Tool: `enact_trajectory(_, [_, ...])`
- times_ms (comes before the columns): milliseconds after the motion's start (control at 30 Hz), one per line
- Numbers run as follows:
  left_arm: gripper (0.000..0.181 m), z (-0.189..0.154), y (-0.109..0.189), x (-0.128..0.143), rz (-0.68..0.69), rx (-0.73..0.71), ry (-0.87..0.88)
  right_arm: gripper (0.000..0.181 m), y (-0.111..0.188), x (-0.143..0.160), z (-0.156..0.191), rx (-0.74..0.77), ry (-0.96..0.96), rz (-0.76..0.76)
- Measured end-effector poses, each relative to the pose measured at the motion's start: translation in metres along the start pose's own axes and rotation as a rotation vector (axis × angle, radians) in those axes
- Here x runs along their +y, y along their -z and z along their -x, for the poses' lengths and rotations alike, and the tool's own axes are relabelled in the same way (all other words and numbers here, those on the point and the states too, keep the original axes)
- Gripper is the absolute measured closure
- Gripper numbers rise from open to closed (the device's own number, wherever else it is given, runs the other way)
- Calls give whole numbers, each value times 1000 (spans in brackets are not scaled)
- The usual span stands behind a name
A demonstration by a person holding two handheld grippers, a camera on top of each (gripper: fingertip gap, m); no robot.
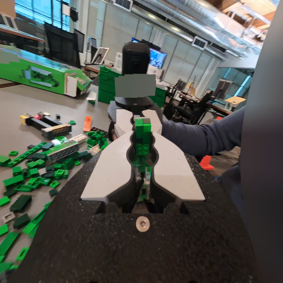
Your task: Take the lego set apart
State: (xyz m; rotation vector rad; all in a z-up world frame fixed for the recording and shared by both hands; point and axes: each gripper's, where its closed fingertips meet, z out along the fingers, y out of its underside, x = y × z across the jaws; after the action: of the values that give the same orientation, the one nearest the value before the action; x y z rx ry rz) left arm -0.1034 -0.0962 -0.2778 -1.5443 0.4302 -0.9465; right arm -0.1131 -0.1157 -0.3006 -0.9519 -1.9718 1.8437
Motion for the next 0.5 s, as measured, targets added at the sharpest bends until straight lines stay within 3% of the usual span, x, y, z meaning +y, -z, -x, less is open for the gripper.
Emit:
enact_trajectory(267, [160, -35, 1, -3, -39, 251, 51, 163, 1, -8, 36, -279, -42, -69])
enact_trajectory(300, [166, -37, 2, -7, -67, 284, 74, 164, 3, -12, 41, -325, -61, -103])
enact_trajectory(400, [168, -34, 3, -8, -77, 266, 77, 163, 4, -15, 40, -328, -71, -118])
enact_trajectory(500, [169, -19, 4, -8, -97, 162, 64, 164, 6, -14, 26, -237, -80, -124])
